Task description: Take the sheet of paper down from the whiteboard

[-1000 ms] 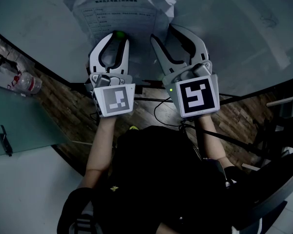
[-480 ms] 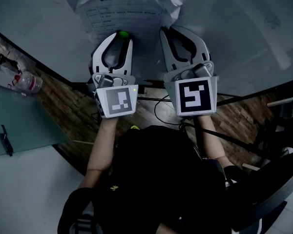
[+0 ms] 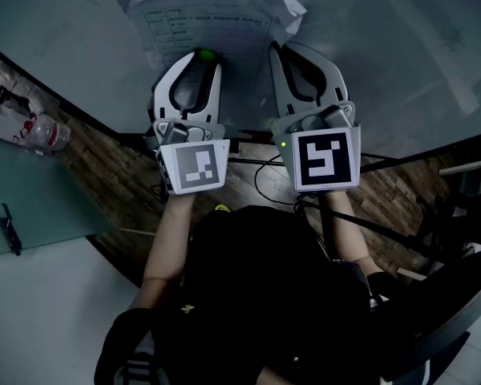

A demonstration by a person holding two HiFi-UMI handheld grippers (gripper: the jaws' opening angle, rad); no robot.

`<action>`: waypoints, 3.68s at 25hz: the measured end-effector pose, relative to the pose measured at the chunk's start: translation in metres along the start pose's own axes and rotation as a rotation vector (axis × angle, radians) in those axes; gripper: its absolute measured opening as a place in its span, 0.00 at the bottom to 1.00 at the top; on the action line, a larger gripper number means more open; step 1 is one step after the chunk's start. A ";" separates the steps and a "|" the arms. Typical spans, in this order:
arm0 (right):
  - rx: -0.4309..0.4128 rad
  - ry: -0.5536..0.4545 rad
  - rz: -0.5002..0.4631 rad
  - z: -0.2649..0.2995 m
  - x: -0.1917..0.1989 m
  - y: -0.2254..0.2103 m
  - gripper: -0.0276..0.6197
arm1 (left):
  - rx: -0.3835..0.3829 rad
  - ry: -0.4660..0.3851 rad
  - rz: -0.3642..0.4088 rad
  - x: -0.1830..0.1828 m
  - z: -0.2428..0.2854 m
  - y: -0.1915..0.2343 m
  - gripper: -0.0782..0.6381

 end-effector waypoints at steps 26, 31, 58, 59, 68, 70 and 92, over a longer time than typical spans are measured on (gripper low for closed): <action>-0.013 0.001 0.033 0.000 -0.001 -0.004 0.08 | 0.013 -0.055 -0.014 -0.015 -0.016 0.005 0.27; -0.018 -0.005 0.038 -0.001 -0.001 -0.004 0.08 | 0.030 -0.070 -0.115 -0.015 -0.023 0.011 0.27; -0.141 -0.011 0.237 -0.017 0.020 -0.003 0.08 | 0.062 -0.021 -0.236 -0.010 -0.043 -0.001 0.27; -0.149 -0.011 0.244 -0.021 0.024 0.000 0.08 | 0.064 -0.025 -0.241 -0.008 -0.047 -0.006 0.27; -0.214 -0.007 0.293 -0.034 0.037 0.008 0.08 | 0.049 0.008 -0.262 -0.006 -0.059 -0.024 0.27; -0.226 -0.013 0.299 -0.037 0.037 0.009 0.08 | 0.038 0.013 -0.257 -0.008 -0.063 -0.026 0.27; -0.406 -0.060 0.406 -0.109 0.059 -0.012 0.08 | -0.087 0.119 -0.219 -0.043 -0.095 -0.102 0.27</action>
Point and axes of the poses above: the fingertips, and each gripper's own axes: z forward along the fingers, y to its left, x out of its underside, the point moved 6 cm from there along -z, backward along the fingers, and after that the axes turned 5 degrees about x, right-handed, at the moved point
